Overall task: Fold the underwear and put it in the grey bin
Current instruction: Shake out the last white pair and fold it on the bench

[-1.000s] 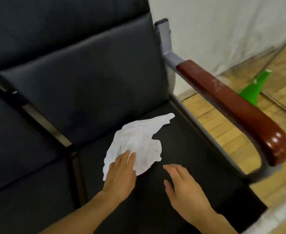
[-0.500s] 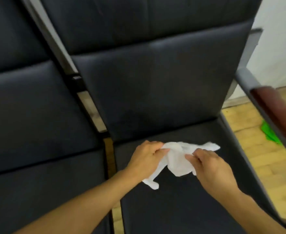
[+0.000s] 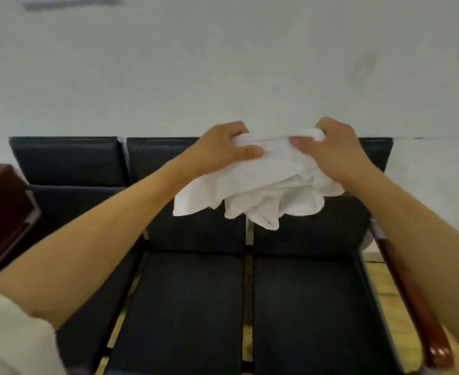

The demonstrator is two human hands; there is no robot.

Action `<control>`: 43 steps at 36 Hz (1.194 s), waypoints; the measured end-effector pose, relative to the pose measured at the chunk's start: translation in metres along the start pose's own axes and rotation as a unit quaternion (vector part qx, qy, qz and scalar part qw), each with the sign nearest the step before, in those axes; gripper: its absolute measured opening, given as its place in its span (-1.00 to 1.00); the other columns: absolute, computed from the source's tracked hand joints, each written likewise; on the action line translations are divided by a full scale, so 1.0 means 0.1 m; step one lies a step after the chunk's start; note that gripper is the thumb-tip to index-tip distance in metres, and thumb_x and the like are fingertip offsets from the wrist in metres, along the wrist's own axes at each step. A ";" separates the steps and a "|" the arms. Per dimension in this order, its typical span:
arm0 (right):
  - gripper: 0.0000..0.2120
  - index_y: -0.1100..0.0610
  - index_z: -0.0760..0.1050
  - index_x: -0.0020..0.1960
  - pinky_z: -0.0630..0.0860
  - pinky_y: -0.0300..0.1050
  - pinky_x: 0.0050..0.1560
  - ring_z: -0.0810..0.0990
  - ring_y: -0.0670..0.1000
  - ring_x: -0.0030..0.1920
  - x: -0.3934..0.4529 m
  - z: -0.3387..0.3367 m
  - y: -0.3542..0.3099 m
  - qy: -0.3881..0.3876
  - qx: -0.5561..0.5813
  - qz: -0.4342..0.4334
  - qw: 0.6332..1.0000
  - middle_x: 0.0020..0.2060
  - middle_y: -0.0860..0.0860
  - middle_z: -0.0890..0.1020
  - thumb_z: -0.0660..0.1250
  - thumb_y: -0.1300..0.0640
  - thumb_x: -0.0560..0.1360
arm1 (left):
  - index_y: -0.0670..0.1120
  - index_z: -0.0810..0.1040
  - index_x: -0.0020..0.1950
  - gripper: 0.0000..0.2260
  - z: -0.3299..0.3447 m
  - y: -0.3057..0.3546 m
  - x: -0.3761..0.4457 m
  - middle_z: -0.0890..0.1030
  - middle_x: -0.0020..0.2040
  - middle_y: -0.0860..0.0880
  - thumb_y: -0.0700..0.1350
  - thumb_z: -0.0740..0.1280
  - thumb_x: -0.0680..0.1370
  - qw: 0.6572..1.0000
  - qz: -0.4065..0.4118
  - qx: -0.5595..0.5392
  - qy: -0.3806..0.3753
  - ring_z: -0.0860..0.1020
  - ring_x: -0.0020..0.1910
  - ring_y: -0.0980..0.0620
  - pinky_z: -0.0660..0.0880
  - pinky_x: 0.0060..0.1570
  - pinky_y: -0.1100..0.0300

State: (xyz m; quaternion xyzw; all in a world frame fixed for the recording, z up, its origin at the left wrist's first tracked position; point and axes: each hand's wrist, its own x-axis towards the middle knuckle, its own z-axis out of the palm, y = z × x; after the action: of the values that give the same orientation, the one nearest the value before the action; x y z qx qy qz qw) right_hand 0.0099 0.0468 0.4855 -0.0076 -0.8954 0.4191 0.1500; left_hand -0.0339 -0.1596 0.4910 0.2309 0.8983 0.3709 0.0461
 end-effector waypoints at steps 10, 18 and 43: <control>-0.72 0.09 0.53 0.00 0.43 -0.25 -0.31 0.56 -0.06 -0.26 -0.36 0.07 -1.81 -0.160 0.093 -0.060 0.981 -0.17 -0.05 0.61 0.30 -0.13 0.50 | -0.11 0.53 -0.08 -0.94 -1.55 0.01 -1.27 0.58 -0.17 0.01 -0.17 0.39 0.51 0.989 0.019 -0.065 0.129 0.55 -0.20 0.13 0.47 -0.18 0.25; -0.37 -0.24 0.41 0.26 0.55 -0.23 -0.07 0.61 -0.18 0.01 -0.56 0.69 -3.07 -0.444 -0.007 -0.171 0.880 0.06 -0.25 0.60 0.55 0.13 0.30 | -0.08 0.52 -0.24 -0.82 -2.70 -0.52 -2.05 0.55 -0.29 0.02 -0.18 0.29 0.57 0.935 0.003 -0.242 0.258 0.51 -0.30 0.08 0.44 -0.26 0.23; -0.84 0.17 0.53 -0.08 0.46 -0.16 -0.26 0.53 0.02 -0.25 -0.14 1.87 -4.45 -0.256 0.181 -0.133 0.940 -0.26 0.11 0.56 0.34 0.06 0.49 | 0.05 0.48 0.22 -0.69 -3.24 -1.29 -2.06 0.59 0.05 0.15 -0.03 0.41 0.50 0.977 0.053 -0.153 0.137 0.58 0.00 0.21 0.52 -0.06 0.34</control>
State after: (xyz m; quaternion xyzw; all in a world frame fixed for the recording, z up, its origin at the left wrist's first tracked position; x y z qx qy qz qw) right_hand 0.0221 -0.3835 0.7037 0.2461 -0.8056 0.5380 -0.0310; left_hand 0.0175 -0.5413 0.6176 0.2154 0.8153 0.5338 -0.0627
